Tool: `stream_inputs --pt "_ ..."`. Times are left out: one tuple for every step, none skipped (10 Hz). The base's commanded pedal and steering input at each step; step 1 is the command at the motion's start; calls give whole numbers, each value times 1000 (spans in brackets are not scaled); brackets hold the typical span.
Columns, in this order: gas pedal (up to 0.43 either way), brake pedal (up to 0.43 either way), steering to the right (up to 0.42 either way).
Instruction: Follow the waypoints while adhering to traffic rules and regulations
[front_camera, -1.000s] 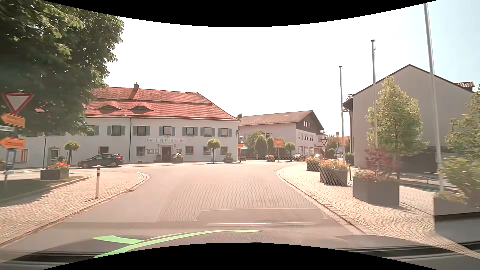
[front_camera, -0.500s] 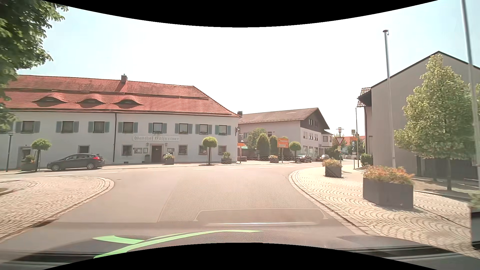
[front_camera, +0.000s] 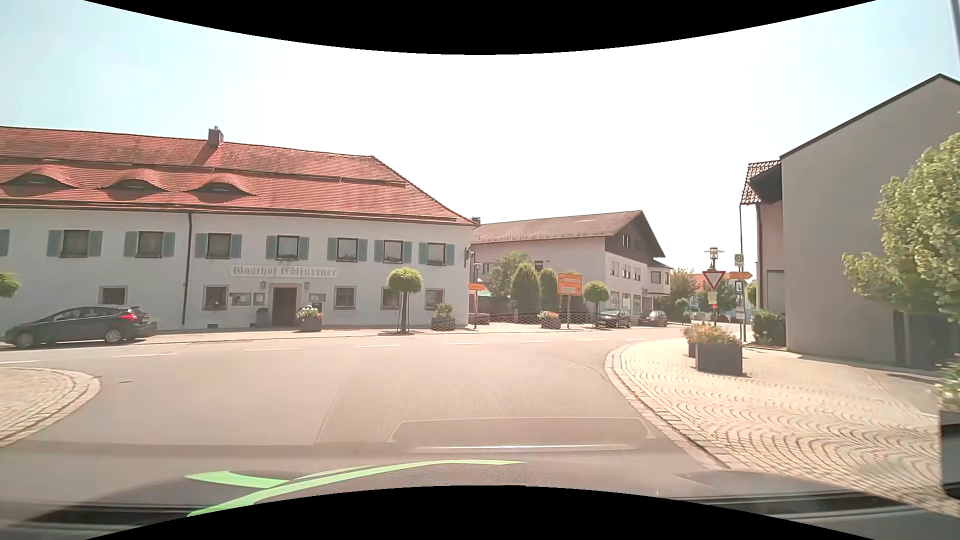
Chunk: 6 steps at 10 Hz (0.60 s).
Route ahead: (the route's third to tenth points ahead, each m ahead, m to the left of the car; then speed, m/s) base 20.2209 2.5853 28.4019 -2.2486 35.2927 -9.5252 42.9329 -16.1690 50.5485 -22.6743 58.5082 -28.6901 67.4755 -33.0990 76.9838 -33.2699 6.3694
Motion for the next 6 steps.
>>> stream_inputs --pt "0 207 31" --pt "0 207 33" --pt "0 207 34" --pt "0 195 37" --pt "0 183 41" --pt "0 134 45"
